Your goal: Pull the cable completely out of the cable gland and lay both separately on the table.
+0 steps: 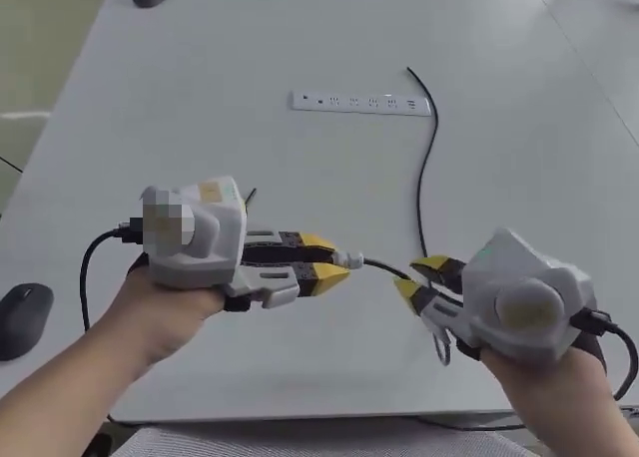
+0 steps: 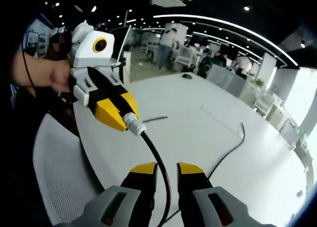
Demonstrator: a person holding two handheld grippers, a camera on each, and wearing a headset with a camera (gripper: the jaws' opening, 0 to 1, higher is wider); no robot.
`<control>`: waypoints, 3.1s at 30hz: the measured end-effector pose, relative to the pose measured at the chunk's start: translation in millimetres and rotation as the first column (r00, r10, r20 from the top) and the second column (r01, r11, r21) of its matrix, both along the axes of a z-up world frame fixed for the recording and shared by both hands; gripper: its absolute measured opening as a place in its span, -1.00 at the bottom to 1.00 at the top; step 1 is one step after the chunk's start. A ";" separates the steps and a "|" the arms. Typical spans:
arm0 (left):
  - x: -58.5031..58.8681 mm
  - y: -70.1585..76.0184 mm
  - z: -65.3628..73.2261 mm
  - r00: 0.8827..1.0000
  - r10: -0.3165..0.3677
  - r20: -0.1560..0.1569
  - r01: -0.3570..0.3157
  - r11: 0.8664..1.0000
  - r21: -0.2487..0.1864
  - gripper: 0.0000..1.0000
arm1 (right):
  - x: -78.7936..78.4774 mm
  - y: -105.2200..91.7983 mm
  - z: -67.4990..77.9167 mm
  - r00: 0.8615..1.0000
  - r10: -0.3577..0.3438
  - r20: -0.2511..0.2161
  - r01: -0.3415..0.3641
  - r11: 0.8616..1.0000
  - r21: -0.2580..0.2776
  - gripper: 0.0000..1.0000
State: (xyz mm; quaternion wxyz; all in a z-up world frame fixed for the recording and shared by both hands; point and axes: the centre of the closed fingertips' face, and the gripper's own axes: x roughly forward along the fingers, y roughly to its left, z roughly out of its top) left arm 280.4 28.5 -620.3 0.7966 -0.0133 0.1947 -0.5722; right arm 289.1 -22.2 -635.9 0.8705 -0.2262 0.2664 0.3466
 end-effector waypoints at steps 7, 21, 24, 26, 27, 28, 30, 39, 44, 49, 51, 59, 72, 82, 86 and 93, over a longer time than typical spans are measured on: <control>-2.3 -1.6 -1.7 1.000 -0.009 0.000 0.009 1.000 0.006 -0.70 | -3.2 25.3 0.9 0.992 0.123 0.006 -0.122 0.988 -0.097 -0.81; -5.3 -3.5 -8.1 1.000 -0.023 0.010 0.023 0.999 0.038 -0.70 | -6.9 33.4 -7.6 0.984 0.176 0.007 -0.173 0.973 -0.153 -0.96; -6.1 -3.8 -8.8 1.000 -0.027 0.009 0.026 0.999 0.038 -0.70 | -7.7 32.5 -8.3 0.986 0.164 0.002 -0.163 0.977 -0.136 -0.97; -6.6 -4.7 -9.0 1.000 -0.028 0.006 0.028 0.999 0.037 -0.70 | -8.3 31.0 -9.2 0.989 0.151 -0.001 -0.150 0.981 -0.121 -0.97; -6.3 -4.8 -9.1 1.000 -0.027 0.008 0.027 0.999 0.039 -0.70 | -8.0 30.2 -9.4 0.990 0.143 -0.001 -0.142 0.983 -0.117 -0.98; -5.5 -4.3 -9.2 1.000 -0.025 0.010 0.025 0.999 0.040 -0.70 | -6.6 26.0 -11.0 0.992 0.126 -0.002 -0.126 0.984 -0.125 -0.98; -3.9 -3.4 -8.6 1.000 -0.020 0.006 0.020 0.999 0.035 -0.70 | -5.5 22.2 -12.2 0.995 0.098 -0.017 -0.099 0.991 -0.093 -0.99; -2.5 -3.6 -5.0 1.000 -0.010 0.003 0.010 1.000 0.025 -0.70 | -2.9 8.2 -17.6 0.998 0.012 -0.062 -0.013 1.000 -0.020 -1.00; -3.1 -4.8 -4.6 1.000 -0.013 0.005 0.012 1.000 0.027 -0.70 | -3.6 6.0 -20.2 0.996 -0.033 -0.081 0.036 0.999 0.029 -0.99; -4.0 -5.1 -5.3 1.000 -0.015 0.008 0.015 0.999 0.034 -0.70 | -4.4 5.0 -24.1 0.994 -0.062 -0.094 0.067 0.997 0.048 -1.00; -2.1 -2.5 -4.7 1.000 -0.008 0.007 0.008 1.000 0.029 -0.70 | -3.1 1.4 -26.2 0.993 -0.076 -0.095 0.080 0.996 0.048 -1.00; 0.0 -0.2 -3.5 1.000 -0.004 0.010 0.004 1.000 0.026 -0.70 | -2.2 -18.9 -41.4 0.976 -0.164 -0.146 0.176 0.982 0.073 -1.00; -2.7 -3.4 -8.7 1.000 -0.015 0.013 0.015 0.999 0.043 -0.70 | -9.5 -51.3 -75.3 0.900 -0.323 -0.292 0.370 0.921 0.121 -1.00; -2.7 -5.9 -12.3 1.000 -0.018 0.012 0.017 0.999 0.049 -0.70 | -12.8 -53.9 -79.7 0.882 -0.346 -0.319 0.401 0.907 0.126 -1.00; -1.1 -3.7 -11.7 1.000 -0.012 0.011 0.011 0.999 0.048 -0.71 | -12.5 -52.5 -77.1 0.888 -0.334 -0.316 0.390 0.911 0.133 -1.00; -0.8 -1.0 -13.4 1.000 0.006 -0.003 -0.006 0.998 0.057 -0.71 | -12.0 -53.4 -67.8 0.919 -0.299 -0.256 0.333 0.938 0.098 -0.99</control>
